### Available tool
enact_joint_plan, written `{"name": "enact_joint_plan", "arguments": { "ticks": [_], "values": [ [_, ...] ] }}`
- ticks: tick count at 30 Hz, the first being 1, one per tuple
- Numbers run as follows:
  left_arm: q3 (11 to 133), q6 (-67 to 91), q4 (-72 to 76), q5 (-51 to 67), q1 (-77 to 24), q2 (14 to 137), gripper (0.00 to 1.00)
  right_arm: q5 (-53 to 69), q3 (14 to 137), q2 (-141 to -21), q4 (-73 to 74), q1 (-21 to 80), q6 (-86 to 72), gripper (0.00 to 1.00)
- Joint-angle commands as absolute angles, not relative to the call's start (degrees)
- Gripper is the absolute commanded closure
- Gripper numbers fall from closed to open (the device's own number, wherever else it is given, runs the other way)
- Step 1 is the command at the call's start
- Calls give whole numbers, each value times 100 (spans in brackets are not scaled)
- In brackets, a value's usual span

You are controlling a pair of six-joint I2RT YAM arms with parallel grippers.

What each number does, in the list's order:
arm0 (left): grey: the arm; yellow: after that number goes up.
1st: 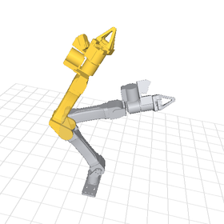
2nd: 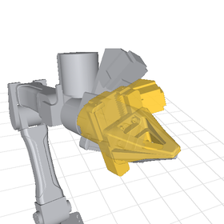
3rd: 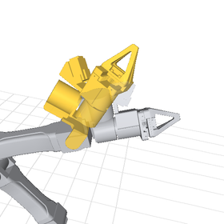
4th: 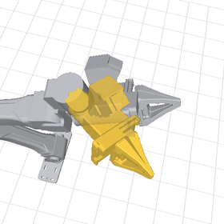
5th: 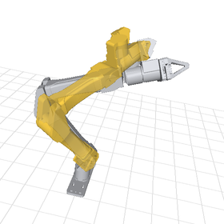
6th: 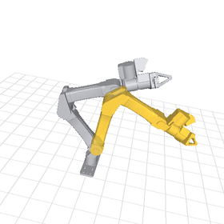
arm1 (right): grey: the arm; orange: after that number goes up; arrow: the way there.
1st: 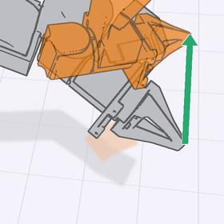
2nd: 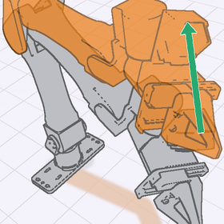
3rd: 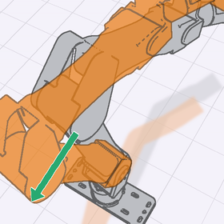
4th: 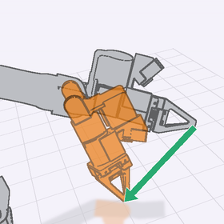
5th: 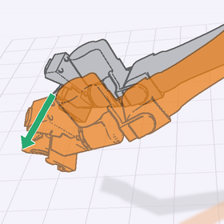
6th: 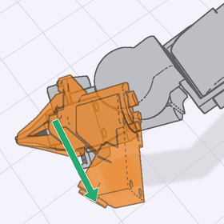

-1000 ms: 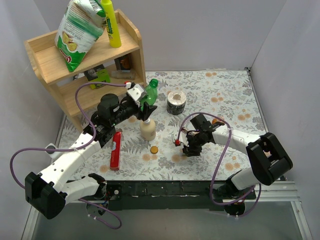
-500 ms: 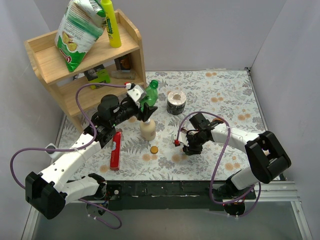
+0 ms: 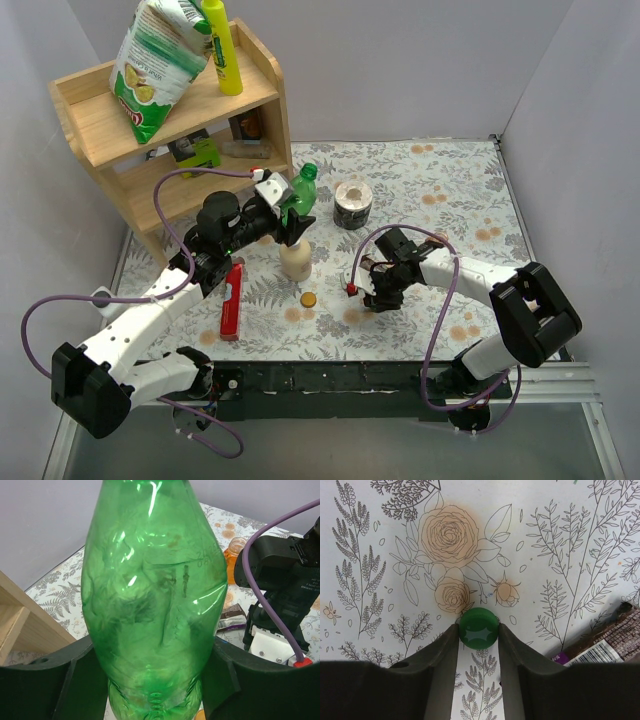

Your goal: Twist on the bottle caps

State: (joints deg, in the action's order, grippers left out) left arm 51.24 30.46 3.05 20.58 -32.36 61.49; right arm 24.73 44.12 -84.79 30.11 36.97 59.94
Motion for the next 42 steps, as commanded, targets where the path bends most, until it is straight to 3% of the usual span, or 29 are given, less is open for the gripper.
{"name": "enact_joint_plan", "arguments": {
  "ticks": [1, 4, 7, 14, 19, 23, 29, 42],
  "values": [
    [5089, 3050, 387, 2162, -3190, 5994, 100, 2400, 4491, -8411, 3112, 3753, 6030, 61],
    [5063, 3059, 404, 2197, -3190, 6012, 100, 2391, 4535, -8385, 3094, 3762, 6012, 71],
    [5045, 2875, 299, 2434, -3190, 6003, 100, 2338, 4807, -8201, 3357, 3753, 5890, 74],
    [4589, 2110, -121, 3329, -3234, 5608, 100, 2812, 6782, -7120, 4797, 3753, 5029, 74],
    [4062, 1618, -351, 3770, -3261, 5239, 100, 3268, 8767, -7216, 5510, 3753, 4079, 75],
    [3824, 1232, -360, 3928, -3348, 4975, 100, 3717, 9385, -7207, 5449, 3762, 4025, 74],
    [3691, 782, -431, 4166, -3436, 4878, 100, 4157, 9826, -7400, 5581, 3884, 4490, 74],
    [3841, 774, -466, 4192, -3454, 5098, 100, 3885, 9914, -7576, 5229, 4701, 4824, 72]
  ]
}}
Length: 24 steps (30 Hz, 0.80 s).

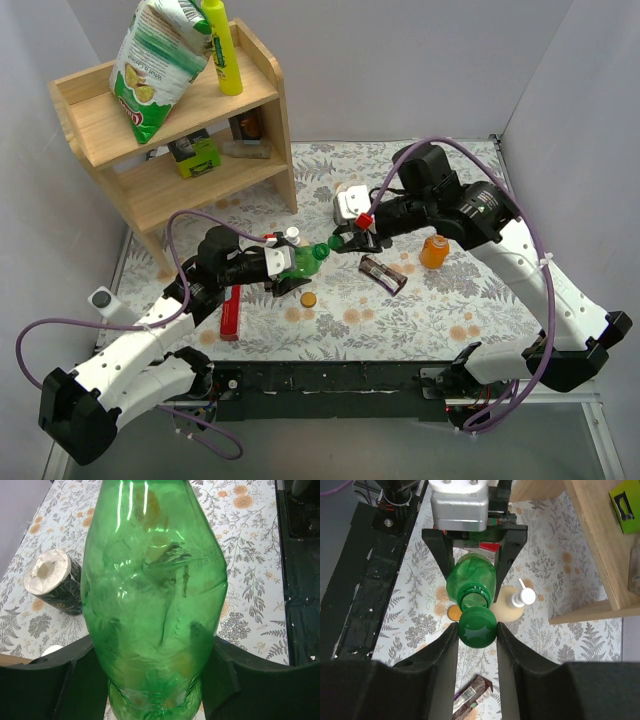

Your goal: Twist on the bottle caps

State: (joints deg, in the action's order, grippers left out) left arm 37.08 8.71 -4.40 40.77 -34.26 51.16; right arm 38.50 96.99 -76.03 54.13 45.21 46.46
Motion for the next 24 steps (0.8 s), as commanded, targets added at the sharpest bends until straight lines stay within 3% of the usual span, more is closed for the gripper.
{"name": "enact_joint_plan", "arguments": {
  "ticks": [1, 24],
  "values": [
    [3858, 756, -457, 4175, -3454, 5098, 100, 3850, 9897, -7585, 5238, 4728, 4860, 72],
    [3858, 800, -62, 4061, -3463, 5106, 100, 3507, 9598, -7752, 5352, 4983, 5555, 71]
  ]
}}
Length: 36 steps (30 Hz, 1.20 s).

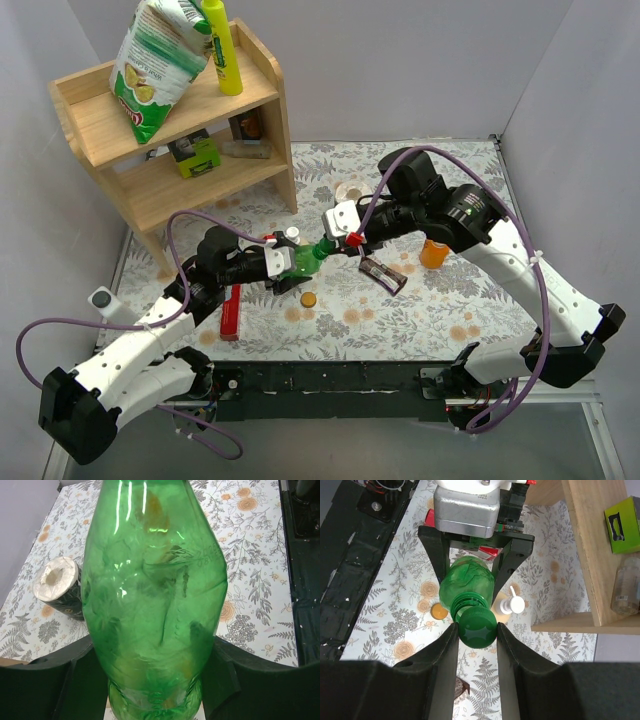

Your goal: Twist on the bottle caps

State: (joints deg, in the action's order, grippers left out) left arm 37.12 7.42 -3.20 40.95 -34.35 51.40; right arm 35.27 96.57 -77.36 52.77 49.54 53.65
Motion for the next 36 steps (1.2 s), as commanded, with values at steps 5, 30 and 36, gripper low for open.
{"name": "enact_joint_plan", "arguments": {
  "ticks": [5, 30, 36],
  "values": [
    [3797, 818, 149, 4017, -3463, 5071, 100, 3489, 9554, -7770, 5432, 4983, 5590, 71],
    [3551, 1002, 677, 3700, -3463, 4940, 100, 3542, 9835, -8025, 5818, 4966, 5555, 72],
    [3533, 914, 721, 3647, -3463, 4975, 100, 3673, 9940, -8068, 5976, 4975, 5686, 72]
  ]
}}
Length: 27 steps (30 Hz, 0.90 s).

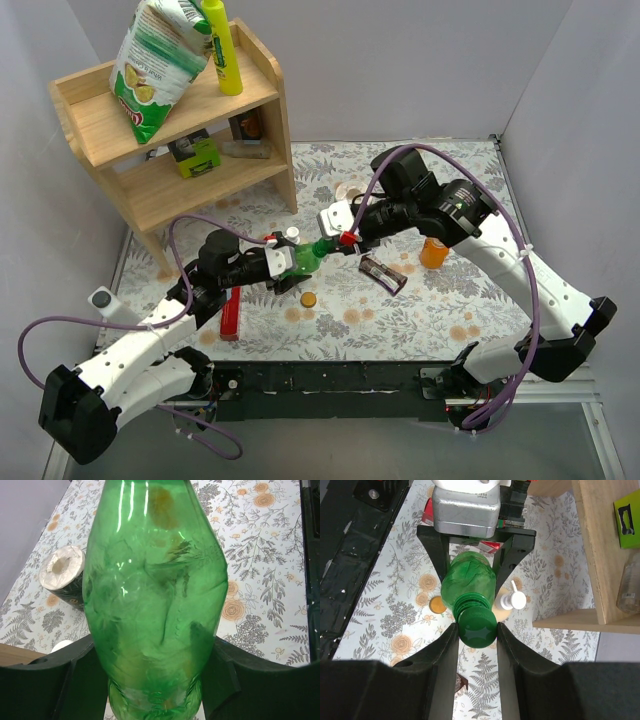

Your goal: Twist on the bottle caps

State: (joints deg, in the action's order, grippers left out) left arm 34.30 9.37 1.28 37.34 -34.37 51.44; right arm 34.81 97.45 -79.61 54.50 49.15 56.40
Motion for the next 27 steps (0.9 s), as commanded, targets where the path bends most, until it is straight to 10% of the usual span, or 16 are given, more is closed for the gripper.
{"name": "enact_joint_plan", "arguments": {
  "ticks": [1, 27],
  "values": [
    [3525, 914, 747, 3630, -3463, 4992, 100, 3683, 9949, -8068, 6011, 4975, 5713, 72],
    [3586, 782, 624, 3920, -3472, 5080, 100, 3401, 9817, -7980, 5554, 4975, 5607, 71]
  ]
}}
